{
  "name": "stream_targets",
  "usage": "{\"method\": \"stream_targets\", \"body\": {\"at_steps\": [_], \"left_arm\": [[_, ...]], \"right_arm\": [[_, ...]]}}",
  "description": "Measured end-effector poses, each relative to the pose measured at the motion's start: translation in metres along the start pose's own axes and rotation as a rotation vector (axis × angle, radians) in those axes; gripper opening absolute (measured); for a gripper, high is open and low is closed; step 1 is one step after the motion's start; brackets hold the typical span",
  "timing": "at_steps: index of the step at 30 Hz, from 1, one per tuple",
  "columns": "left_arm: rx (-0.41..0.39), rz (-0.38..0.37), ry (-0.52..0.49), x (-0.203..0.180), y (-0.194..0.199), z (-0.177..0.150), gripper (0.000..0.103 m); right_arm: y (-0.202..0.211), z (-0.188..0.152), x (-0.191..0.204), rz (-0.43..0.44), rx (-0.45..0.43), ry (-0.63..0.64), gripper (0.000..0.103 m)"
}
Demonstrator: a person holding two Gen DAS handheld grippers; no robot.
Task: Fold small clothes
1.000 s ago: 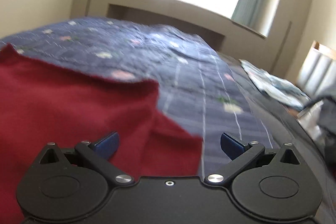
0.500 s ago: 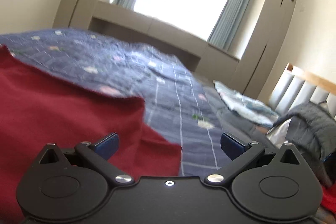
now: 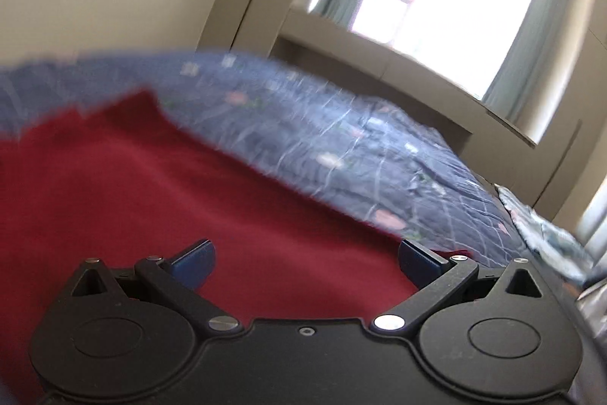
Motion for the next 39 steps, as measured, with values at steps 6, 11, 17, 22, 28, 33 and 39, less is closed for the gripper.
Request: {"method": "stream_targets", "body": {"at_steps": [6,11,17,22,28,33,39], "left_arm": [[0.002,0.005,-0.005,0.000,0.000,0.000,0.103],[0.002,0.006,-0.005,0.000,0.000,-0.001,0.103],[0.003,0.008,-0.007,0.000,0.000,0.000,0.103],[0.003,0.008,-0.006,0.000,0.000,0.000,0.103],[0.004,0.016,-0.015,0.000,0.000,-0.001,0.103],[0.005,0.020,-0.018,-0.001,0.000,0.000,0.103],[0.004,0.021,-0.019,-0.001,0.000,0.000,0.103]], "right_arm": [[0.006,-0.007,-0.001,0.010,-0.017,-0.030,0.102],[0.025,-0.025,-0.003,0.016,-0.004,-0.103,0.102],[0.052,-0.033,0.004,-0.001,-0.027,-0.118,0.102],[0.066,-0.032,0.014,0.008,-0.051,-0.086,0.102],[0.065,-0.033,0.024,-0.006,-0.057,-0.039,0.102],[0.066,-0.033,0.024,-0.013,-0.061,-0.033,0.102],[0.065,-0.034,0.023,-0.002,-0.061,-0.046,0.102]]}}
Point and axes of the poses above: each gripper's, at about its wrist camera, not at the fingertips, and y roughly against the way its jaws point, x to its left, z to its top, the point moved 6 cm from there along -y, roughly the way its jaws point, and after that the axes turned 12 degrees about y, right-handed, at the moved point
